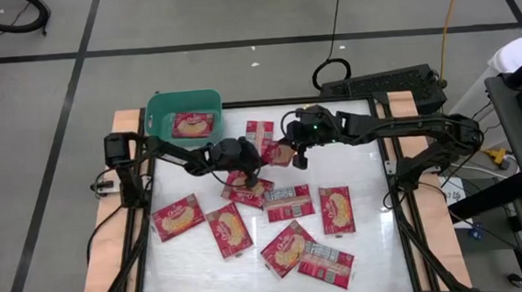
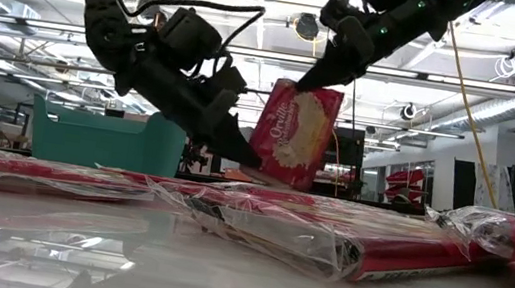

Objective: Sort popcorn bags into baskets
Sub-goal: Stack the red popcorn bag on the red popcorn bags in the green bin

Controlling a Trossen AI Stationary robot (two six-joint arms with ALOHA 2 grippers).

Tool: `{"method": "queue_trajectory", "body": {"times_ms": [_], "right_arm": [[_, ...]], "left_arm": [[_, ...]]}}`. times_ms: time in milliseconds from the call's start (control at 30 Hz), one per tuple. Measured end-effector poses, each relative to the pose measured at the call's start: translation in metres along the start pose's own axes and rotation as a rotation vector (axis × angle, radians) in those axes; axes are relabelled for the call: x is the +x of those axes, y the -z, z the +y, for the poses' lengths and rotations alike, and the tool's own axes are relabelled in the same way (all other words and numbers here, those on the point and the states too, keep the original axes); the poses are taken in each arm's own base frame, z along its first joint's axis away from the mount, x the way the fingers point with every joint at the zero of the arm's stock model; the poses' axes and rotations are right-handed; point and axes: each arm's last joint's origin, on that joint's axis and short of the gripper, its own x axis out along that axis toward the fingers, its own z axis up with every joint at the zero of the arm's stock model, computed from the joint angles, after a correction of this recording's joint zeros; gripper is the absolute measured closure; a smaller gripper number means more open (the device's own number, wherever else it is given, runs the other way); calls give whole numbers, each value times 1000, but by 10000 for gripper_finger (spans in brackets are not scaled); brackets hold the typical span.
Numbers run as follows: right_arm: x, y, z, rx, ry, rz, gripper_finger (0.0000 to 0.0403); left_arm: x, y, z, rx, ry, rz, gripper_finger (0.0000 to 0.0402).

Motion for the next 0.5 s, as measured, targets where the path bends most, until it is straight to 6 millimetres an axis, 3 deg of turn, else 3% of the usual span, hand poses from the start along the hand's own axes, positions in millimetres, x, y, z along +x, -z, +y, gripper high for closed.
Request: {"method": "queue_trajectory", "body": {"times_ms": [200,300,500], "right_arm": [[-11,4,1,25,-8,59,403],[-17,6,3,50,-14,86,399],[-11,13,15,56,-39,75,331]], "left_arm": [[-24,-16,0,10,-4,62,360],[-41,-26,-3,46,0,83,373],[-75,-43,-7,101,-5,98,383]]}}
